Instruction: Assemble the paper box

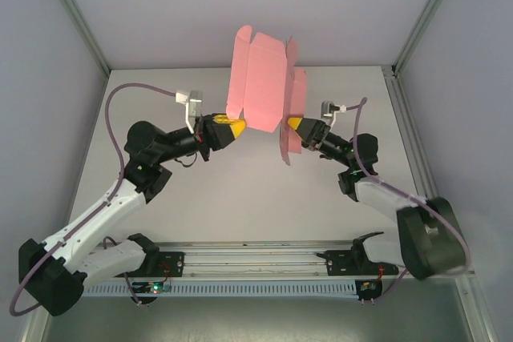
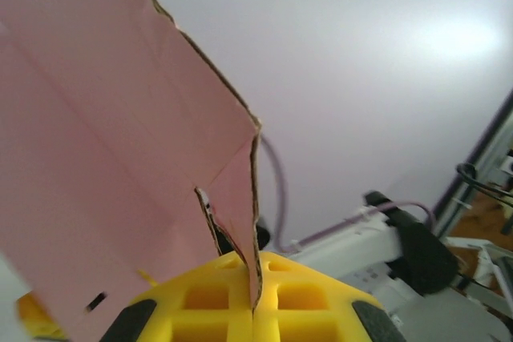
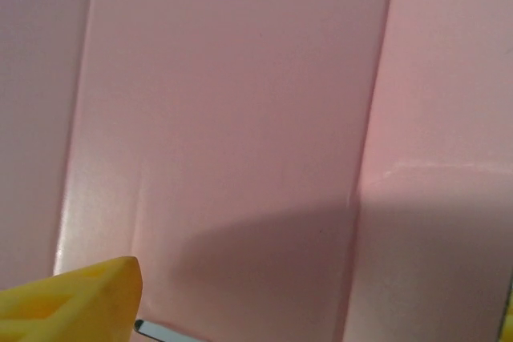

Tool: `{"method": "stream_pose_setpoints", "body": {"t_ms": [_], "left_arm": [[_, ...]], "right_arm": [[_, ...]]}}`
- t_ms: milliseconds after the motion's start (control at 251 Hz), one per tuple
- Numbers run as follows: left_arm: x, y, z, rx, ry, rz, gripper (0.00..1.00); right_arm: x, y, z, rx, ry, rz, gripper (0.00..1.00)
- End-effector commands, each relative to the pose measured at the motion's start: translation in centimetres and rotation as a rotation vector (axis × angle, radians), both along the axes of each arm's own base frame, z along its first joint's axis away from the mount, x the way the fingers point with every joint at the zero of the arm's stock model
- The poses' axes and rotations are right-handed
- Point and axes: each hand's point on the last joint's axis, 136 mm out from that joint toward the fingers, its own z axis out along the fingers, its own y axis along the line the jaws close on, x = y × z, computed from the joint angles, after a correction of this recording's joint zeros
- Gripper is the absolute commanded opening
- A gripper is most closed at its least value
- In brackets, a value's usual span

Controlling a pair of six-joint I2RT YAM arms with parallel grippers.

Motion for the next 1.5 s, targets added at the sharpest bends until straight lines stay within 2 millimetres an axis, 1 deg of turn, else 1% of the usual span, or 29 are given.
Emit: {"method": "stream_pose_setpoints", "body": {"t_ms": [0,132,196,331,407,467,483,519,555,571,587,623,631,730,798,854,902,946,986,1069,1105,1133,1201,1245,1269,1277,1357,1476,1496], "left_arm": [[0.5,0.9,-0.9,0.030,-0.021,0.118,0.00],[0.6,1.6,-1.7,0.045,-0.015,0.170,0.00],[0.9,1.8,-2.1,0.049,-0.001,0.194,0.00],[2.0,2.2,-3.1,0.052,0.038,0.253,0.00],[2.9,2.8,-4.0,0.058,0.068,0.314,0.00],[3.8,3.4,-5.2,0.091,0.112,0.379,0.00],[4.0,3.6,-5.6,0.103,0.127,0.399,0.06],[4.6,4.2,-6.6,0.134,0.172,0.448,0.26],[5.1,4.9,-7.8,0.174,0.211,0.499,0.37],[5.2,5.2,-8.4,0.193,0.226,0.523,0.45],[5.4,5.6,-9.0,0.213,0.244,0.545,0.58],[5.6,6.6,-10.4,0.253,0.284,0.603,0.96],[5.7,6.8,-10.7,0.264,0.292,0.617,0.99],[5.7,10.9,-14.6,0.381,0.407,0.820,1.00],[5.3,14.4,-16.5,0.456,0.470,0.981,1.00],[4.4,17.1,-17.1,0.513,0.500,1.099,1.00],[3.7,19.2,-17.2,0.558,0.519,1.187,1.00],[3.1,20.5,-17.0,0.592,0.518,1.235,1.00],[2.8,21.0,-16.7,0.615,0.509,1.251,1.00],[3.1,20.4,-16.1,0.640,0.486,1.223,1.00],[3.6,19.5,-16.1,0.648,0.478,1.187,1.00],[4.1,18.6,-16.1,0.649,0.473,1.153,1.00],[5.4,16.3,-16.3,0.649,0.467,1.069,1.00],[6.3,15.1,-16.5,0.653,0.473,1.034,1.00],[6.8,14.6,-16.5,0.656,0.476,1.021,1.00],[7.0,14.4,-16.5,0.659,0.476,1.016,1.00],[8.7,13.0,-16.8,0.680,0.479,0.983,1.00],[11.0,10.9,-17.8,0.708,0.490,0.918,1.00],[11.4,10.6,-18.1,0.713,0.496,0.909,1.00]], "right_arm": [[0.1,-0.7,-0.4,-0.162,-0.038,-0.091,0.71],[-1.1,-2.2,0.8,-0.221,-0.108,-0.185,0.58],[-1.4,-2.8,1.0,-0.233,-0.115,-0.214,0.46],[-2.1,-2.5,1.2,-0.236,-0.128,-0.176,0.27],[-2.2,-2.3,1.0,-0.242,-0.129,-0.162,0.20],[-2.1,-2.4,0.7,-0.259,-0.132,-0.165,0.14],[-2.1,-2.4,0.6,-0.267,-0.131,-0.168,0.11],[-1.8,-2.6,0.0,-0.296,-0.111,-0.184,0.00],[-1.3,-3.0,-0.7,-0.340,-0.085,-0.210,0.00],[-1.1,-3.2,-1.1,-0.363,-0.076,-0.220,0.00],[-1.0,-3.3,-1.4,-0.389,-0.069,-0.230,0.00],[-0.7,-3.6,-2.4,-0.452,-0.049,-0.242,0.00],[-0.7,-3.6,-2.6,-0.466,-0.047,-0.243,0.00],[-0.1,-4.6,-4.6,-0.641,-0.013,-0.264,0.00],[-0.2,-4.1,-5.2,-0.734,-0.041,-0.215,0.00],[-0.7,-3.0,-6.2,-0.819,-0.047,-0.133,0.00],[-1.6,-1.5,-7.4,-0.904,-0.059,-0.022,0.00],[-2.7,0.0,-8.5,-0.986,-0.078,0.091,0.00],[-3.8,1.5,-9.3,-1.044,-0.099,0.195,0.00],[-5.8,3.7,-10.6,-1.149,-0.154,0.372,0.00],[-6.1,4.1,-11.2,-1.217,-0.182,0.410,0.03],[-5.8,4.1,-11.7,-1.279,-0.199,0.417,0.04],[-4.2,3.1,-13.0,-1.419,-0.217,0.395,0.06],[-2.6,2.0,-14.1,-1.534,-0.223,0.363,0.07],[-1.8,1.4,-14.6,-1.589,-0.229,0.348,0.06],[-1.2,0.8,-14.8,-1.620,-0.225,0.334,0.07],[0.7,-0.6,-16.7,-1.776,-0.261,0.344,0.06],[3.8,-1.8,-18.1,-1.945,-0.297,0.310,0.05],[4.3,-1.9,-18.1,-1.965,-0.304,0.298,0.03]]}}
